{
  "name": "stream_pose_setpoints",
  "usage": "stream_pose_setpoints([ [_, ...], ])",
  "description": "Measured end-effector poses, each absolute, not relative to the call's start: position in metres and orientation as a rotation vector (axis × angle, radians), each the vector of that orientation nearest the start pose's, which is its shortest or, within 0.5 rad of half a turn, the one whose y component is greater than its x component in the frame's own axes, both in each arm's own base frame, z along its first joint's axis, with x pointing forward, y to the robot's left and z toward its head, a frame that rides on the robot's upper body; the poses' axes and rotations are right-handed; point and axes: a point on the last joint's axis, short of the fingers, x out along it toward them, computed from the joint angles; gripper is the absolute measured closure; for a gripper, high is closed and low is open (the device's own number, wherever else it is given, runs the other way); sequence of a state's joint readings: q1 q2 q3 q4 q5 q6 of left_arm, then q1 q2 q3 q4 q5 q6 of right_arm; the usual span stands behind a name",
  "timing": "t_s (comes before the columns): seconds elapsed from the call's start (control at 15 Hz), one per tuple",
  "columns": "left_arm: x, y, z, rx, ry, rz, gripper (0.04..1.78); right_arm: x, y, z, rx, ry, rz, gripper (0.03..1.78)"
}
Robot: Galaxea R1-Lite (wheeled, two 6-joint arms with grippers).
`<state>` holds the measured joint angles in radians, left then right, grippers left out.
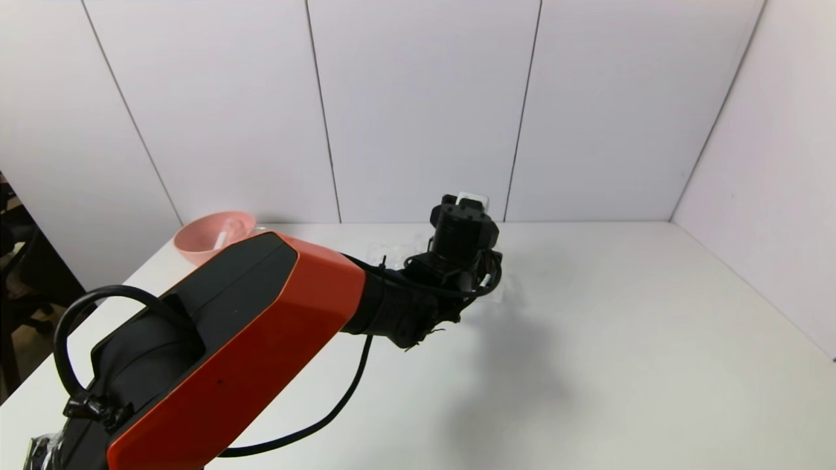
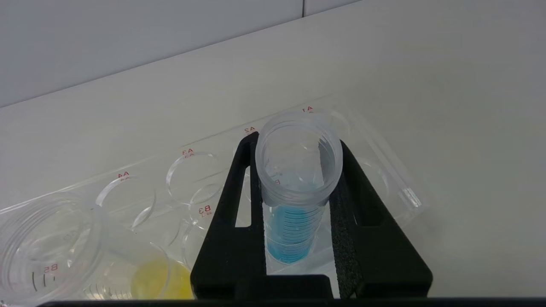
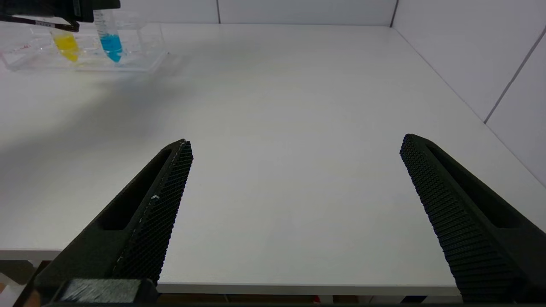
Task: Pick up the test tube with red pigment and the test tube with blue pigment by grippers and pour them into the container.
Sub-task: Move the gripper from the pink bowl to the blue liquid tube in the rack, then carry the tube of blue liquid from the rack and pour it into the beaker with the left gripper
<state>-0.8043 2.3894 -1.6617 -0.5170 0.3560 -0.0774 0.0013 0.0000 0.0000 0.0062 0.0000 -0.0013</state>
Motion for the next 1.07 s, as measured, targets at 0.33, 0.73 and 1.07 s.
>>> stream_pose_setpoints([
  [0.33,0.35,-0.353,0.128,0.039,0.189,-0.442,1.37,-0.023,0.0,0.075,-0.001,0.006,0.001,0.04],
  [0.73,0.347,-0.353,0.138,0.032,0.167,-0.449,1.37,-0.023,0.0,0.075,-0.001,0.006,0.001,0.04],
  [1.07,0.344,-0.352,0.149,0.017,0.143,-0.453,1.37,-0.023,0.0,0.075,-0.001,0.006,0.001,0.04],
])
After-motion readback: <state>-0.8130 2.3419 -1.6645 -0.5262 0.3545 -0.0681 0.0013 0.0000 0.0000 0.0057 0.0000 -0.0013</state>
